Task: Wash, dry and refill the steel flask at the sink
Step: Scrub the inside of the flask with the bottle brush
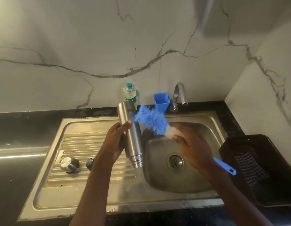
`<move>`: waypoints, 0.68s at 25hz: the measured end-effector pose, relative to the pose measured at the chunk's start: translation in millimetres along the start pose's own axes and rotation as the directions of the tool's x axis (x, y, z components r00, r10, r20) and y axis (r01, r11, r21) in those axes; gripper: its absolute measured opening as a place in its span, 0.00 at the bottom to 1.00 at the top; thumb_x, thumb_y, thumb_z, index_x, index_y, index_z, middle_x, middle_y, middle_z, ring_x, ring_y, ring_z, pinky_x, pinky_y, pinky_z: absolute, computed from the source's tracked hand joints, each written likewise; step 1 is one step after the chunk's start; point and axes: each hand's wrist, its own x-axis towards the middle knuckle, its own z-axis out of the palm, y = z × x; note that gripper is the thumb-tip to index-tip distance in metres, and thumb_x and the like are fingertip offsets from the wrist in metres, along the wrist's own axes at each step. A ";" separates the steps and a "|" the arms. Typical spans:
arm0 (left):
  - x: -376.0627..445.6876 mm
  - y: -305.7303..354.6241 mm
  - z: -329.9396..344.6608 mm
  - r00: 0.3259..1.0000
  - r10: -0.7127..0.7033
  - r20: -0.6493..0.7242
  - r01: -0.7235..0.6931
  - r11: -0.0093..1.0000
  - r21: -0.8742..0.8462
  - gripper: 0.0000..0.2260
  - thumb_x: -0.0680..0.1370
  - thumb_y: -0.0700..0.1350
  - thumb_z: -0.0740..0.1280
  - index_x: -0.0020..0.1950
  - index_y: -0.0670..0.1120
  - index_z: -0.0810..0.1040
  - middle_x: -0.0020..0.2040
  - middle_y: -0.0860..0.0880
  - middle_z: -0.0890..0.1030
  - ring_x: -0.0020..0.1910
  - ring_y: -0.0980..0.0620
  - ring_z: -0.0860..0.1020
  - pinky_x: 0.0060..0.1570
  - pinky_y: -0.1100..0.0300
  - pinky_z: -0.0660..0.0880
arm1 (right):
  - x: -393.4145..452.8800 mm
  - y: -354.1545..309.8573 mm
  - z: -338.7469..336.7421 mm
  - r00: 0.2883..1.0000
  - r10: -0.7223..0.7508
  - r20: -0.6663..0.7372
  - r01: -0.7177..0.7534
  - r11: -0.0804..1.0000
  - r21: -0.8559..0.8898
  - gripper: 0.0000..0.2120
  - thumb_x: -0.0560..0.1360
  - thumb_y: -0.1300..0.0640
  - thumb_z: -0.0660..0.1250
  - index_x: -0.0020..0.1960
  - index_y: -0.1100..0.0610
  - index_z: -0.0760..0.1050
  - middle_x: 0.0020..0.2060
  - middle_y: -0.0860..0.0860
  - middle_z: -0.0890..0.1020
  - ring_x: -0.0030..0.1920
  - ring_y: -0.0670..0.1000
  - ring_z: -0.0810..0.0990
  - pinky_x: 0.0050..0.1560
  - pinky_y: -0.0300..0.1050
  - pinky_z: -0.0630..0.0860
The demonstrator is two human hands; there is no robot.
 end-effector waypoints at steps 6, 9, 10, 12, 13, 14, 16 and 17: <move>-18.4 7.8 1.1 0.977 0.079 0.199 -0.136 0.947 0.292 0.20 0.68 0.42 0.77 0.60 0.44 0.85 0.52 0.42 0.86 0.51 0.42 0.83 0.54 0.47 0.80 | 36.2 -35.6 -13.6 0.999 0.035 -0.028 -0.030 0.984 0.173 0.17 0.84 0.49 0.63 0.73 0.41 0.73 0.58 0.42 0.83 0.55 0.43 0.80 0.51 0.41 0.73; -25.5 9.1 1.6 0.968 0.111 0.226 -0.187 0.918 0.349 0.24 0.65 0.39 0.78 0.62 0.47 0.85 0.57 0.38 0.86 0.53 0.41 0.83 0.59 0.43 0.78 | 49.9 -31.3 -22.7 0.997 0.039 0.070 -0.037 0.999 -0.019 0.16 0.85 0.42 0.57 0.71 0.37 0.72 0.56 0.46 0.85 0.55 0.52 0.82 0.55 0.51 0.78; -26.5 9.9 0.1 0.970 0.116 0.214 -0.182 0.928 0.325 0.24 0.66 0.39 0.77 0.62 0.46 0.85 0.57 0.38 0.85 0.53 0.40 0.83 0.60 0.42 0.78 | 50.3 -23.6 -25.6 0.993 0.088 0.084 -0.085 0.996 -0.038 0.16 0.84 0.41 0.57 0.70 0.38 0.73 0.57 0.47 0.85 0.57 0.54 0.82 0.57 0.54 0.78; -27.0 8.7 -3.3 0.977 0.109 0.183 -0.154 0.955 0.252 0.23 0.67 0.41 0.74 0.63 0.43 0.84 0.55 0.37 0.84 0.53 0.39 0.82 0.60 0.41 0.76 | 46.7 -10.0 -27.9 0.980 0.178 0.084 -0.177 0.984 -0.021 0.15 0.85 0.42 0.56 0.69 0.40 0.74 0.59 0.49 0.85 0.59 0.58 0.82 0.59 0.55 0.78; -26.6 7.8 -3.5 0.983 0.084 0.164 -0.116 0.974 0.197 0.26 0.66 0.43 0.73 0.64 0.40 0.82 0.56 0.34 0.83 0.53 0.38 0.81 0.60 0.41 0.75 | 45.3 -9.2 -27.6 0.980 0.187 0.069 -0.187 0.982 -0.012 0.15 0.85 0.42 0.56 0.69 0.40 0.74 0.59 0.50 0.85 0.59 0.58 0.82 0.58 0.55 0.78; -26.3 5.6 -3.5 0.988 0.038 0.148 -0.058 0.990 0.130 0.28 0.66 0.46 0.73 0.65 0.39 0.81 0.59 0.31 0.81 0.55 0.36 0.80 0.60 0.40 0.75 | 45.0 -12.7 -25.8 0.984 0.171 0.060 -0.171 0.985 0.008 0.16 0.85 0.42 0.56 0.70 0.40 0.74 0.59 0.50 0.84 0.59 0.57 0.82 0.58 0.55 0.78; -30.8 2.2 0.4 0.988 -0.038 0.148 0.037 0.999 0.011 0.31 0.68 0.51 0.72 0.69 0.37 0.78 0.64 0.25 0.78 0.56 0.33 0.79 0.59 0.40 0.76 | 45.0 -29.3 -20.4 0.994 0.090 0.055 -0.093 0.994 0.064 0.17 0.85 0.42 0.56 0.72 0.39 0.72 0.59 0.48 0.84 0.58 0.54 0.82 0.57 0.53 0.78; -33.4 1.8 4.2 0.987 -0.058 0.149 0.061 0.998 -0.013 0.30 0.72 0.53 0.71 0.69 0.37 0.78 0.64 0.25 0.78 0.56 0.33 0.80 0.57 0.42 0.78 | 44.2 -36.9 -15.3 0.997 0.054 0.057 -0.058 0.995 0.082 0.17 0.85 0.42 0.57 0.72 0.40 0.72 0.59 0.48 0.85 0.57 0.53 0.82 0.57 0.52 0.78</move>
